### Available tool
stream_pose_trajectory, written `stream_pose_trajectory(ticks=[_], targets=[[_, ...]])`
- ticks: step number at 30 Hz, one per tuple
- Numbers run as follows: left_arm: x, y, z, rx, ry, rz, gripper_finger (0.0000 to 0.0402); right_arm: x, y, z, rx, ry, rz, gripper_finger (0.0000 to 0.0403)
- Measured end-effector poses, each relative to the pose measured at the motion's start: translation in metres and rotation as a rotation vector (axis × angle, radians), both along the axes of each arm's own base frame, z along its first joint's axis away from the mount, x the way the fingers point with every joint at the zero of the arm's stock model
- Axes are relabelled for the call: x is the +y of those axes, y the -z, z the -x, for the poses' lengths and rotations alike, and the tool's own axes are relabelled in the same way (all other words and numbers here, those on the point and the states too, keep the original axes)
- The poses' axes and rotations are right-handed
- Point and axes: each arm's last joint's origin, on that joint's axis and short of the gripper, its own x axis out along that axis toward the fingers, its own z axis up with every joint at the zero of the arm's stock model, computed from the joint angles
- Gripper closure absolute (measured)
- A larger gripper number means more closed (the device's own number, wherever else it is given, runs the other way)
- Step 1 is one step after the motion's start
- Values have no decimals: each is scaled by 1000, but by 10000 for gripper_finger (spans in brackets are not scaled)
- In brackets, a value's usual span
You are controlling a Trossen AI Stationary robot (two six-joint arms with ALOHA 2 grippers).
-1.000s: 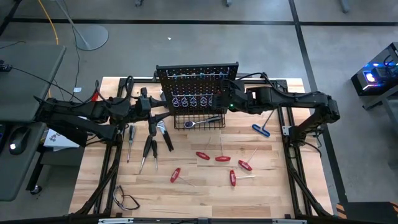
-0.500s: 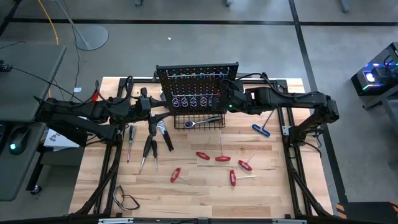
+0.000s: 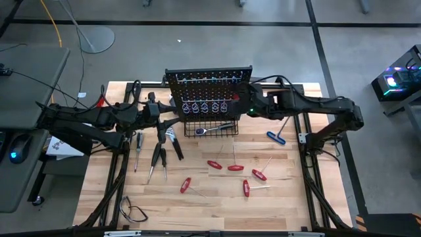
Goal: Hang tools onto peg board
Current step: Hang the red allen wrench on the peg board
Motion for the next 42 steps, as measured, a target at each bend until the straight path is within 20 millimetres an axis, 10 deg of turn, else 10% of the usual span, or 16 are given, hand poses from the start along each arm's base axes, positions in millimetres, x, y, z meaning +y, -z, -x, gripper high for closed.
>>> stream_pose_trajectory(ticks=[19,42], targets=[[0,3,1,30,-2,-4,222,0,-29,38,2,-63,103,364],[0,3,1,29,-5,12,222,0,-13,23,145,-156,154,364]])
